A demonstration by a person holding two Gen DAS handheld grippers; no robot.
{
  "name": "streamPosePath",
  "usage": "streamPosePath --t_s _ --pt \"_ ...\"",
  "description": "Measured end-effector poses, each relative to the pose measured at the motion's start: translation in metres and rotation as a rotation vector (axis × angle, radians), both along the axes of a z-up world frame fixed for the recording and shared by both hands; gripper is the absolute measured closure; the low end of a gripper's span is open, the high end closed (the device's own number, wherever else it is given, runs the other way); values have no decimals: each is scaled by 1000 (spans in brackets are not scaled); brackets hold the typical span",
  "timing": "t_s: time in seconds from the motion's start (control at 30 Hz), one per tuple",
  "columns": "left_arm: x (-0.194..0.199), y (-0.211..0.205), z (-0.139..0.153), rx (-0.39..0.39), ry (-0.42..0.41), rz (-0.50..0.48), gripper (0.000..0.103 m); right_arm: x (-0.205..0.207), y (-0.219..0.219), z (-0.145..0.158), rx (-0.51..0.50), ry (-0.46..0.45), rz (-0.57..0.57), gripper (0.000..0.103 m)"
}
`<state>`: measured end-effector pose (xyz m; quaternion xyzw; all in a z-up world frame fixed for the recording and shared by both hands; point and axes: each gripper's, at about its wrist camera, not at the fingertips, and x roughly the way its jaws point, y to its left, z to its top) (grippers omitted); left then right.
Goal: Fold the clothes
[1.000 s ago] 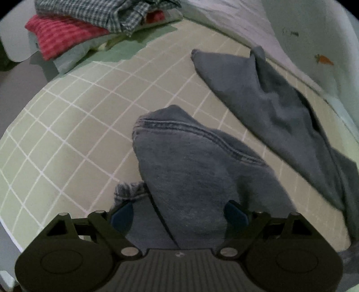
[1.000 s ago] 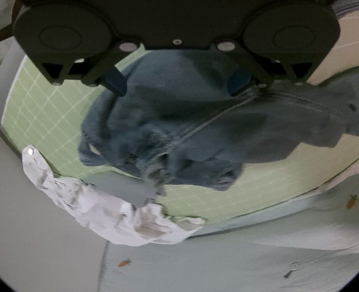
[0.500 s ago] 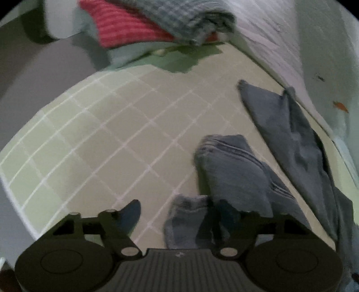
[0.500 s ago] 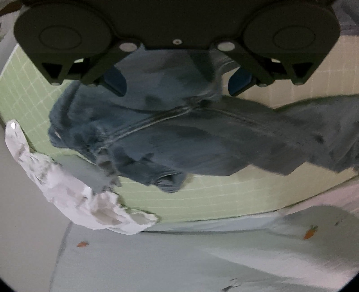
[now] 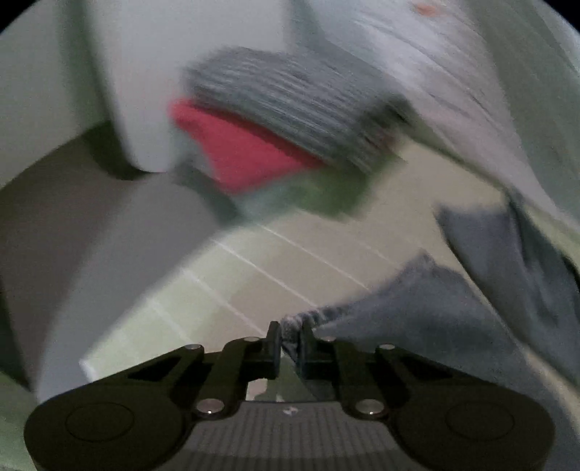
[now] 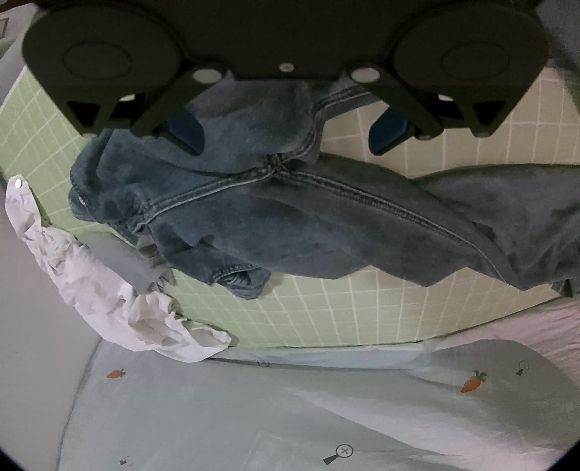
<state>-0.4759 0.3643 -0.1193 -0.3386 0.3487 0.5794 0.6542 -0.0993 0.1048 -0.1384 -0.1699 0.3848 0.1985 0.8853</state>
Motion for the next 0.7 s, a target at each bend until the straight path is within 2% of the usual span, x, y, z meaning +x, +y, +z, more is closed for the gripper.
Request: streamPosePath --t_s 0.13,0.2,0.27,0.3,0.33,0.4,0.47,0.53,0.7 --pt "-35 11 10 26 18 135 90 -1 -5 -3 13 18 -1 5" --pt "-51 15 14 37 25 197 85 0 -10 -3 30 29 -11 5" --pt "-48 8 16 37 18 197 77 2 -18 -2 56 39 -29 3" --pt "-43 2 19 46 16 187 65 4 -24 -2 73 45 -45 3" --pt "-36 -2 22 57 8 170 46 7 -31 -2 90 53 -62 2" --pt "-20 -10 29 90 -19 116 22 13 -45 -2 124 67 -101 2" --pt "0 -19 38 130 -45 54 19 20 -61 -1 159 78 -145 2" --pt "22 -29 48 174 -65 -12 11 29 -80 1 200 85 -187 2" --pt "82 -69 75 271 -141 -175 1 50 -125 3 279 92 -290 1"
